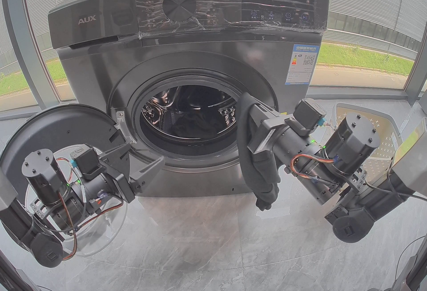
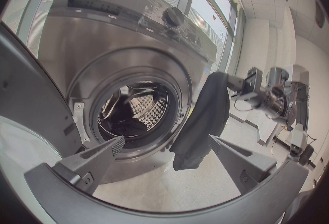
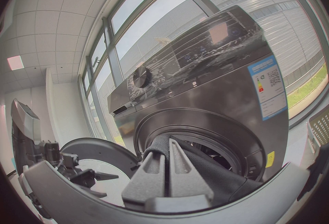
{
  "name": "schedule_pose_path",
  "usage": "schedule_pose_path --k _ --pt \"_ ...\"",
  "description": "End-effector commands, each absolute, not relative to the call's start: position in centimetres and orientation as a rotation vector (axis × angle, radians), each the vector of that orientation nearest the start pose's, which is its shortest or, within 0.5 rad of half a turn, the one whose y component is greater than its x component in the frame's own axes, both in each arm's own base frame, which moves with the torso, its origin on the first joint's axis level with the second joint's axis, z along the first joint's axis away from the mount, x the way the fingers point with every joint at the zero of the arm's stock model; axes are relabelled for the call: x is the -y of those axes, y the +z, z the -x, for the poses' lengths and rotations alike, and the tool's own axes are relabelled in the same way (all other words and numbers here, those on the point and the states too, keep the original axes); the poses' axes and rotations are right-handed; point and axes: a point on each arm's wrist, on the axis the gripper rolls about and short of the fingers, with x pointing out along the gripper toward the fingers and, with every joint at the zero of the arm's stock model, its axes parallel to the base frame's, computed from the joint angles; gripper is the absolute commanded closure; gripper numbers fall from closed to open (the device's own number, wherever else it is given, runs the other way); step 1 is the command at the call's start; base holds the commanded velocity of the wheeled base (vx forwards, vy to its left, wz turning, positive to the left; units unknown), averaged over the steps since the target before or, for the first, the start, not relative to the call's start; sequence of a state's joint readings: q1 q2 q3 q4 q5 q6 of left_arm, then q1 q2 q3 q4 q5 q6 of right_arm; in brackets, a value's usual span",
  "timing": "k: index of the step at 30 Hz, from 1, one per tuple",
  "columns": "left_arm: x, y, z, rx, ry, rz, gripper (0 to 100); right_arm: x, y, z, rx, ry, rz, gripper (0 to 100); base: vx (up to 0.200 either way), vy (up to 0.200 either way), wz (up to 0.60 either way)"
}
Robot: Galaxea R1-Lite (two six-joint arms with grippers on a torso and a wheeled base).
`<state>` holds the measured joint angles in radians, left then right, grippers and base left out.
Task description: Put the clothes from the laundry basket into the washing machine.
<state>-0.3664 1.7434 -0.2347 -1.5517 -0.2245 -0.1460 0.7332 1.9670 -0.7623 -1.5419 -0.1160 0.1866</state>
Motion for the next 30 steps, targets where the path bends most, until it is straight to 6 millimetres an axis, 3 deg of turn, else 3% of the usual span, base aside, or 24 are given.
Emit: schedule_pose_path --k 1,24,30 --pt "10.6 10.2 -23.5 -0.094 -0.627 0.086 0 -25.6 17.5 -25.9 0.271 0.701 -0.326 100 0.0 0.0 0.0" --pt "12.7 5.2 -27.2 -0.208 -0.631 0.028 0 -29.7 17.2 -24.1 0.24 0.817 -0.334 100 0.0 0.0 0.0" --pt "13.1 5.0 -28.2 -0.188 -0.62 0.027 0 -30.2 16.8 -23.6 0.234 0.832 -0.334 100 0.0 0.0 0.0"
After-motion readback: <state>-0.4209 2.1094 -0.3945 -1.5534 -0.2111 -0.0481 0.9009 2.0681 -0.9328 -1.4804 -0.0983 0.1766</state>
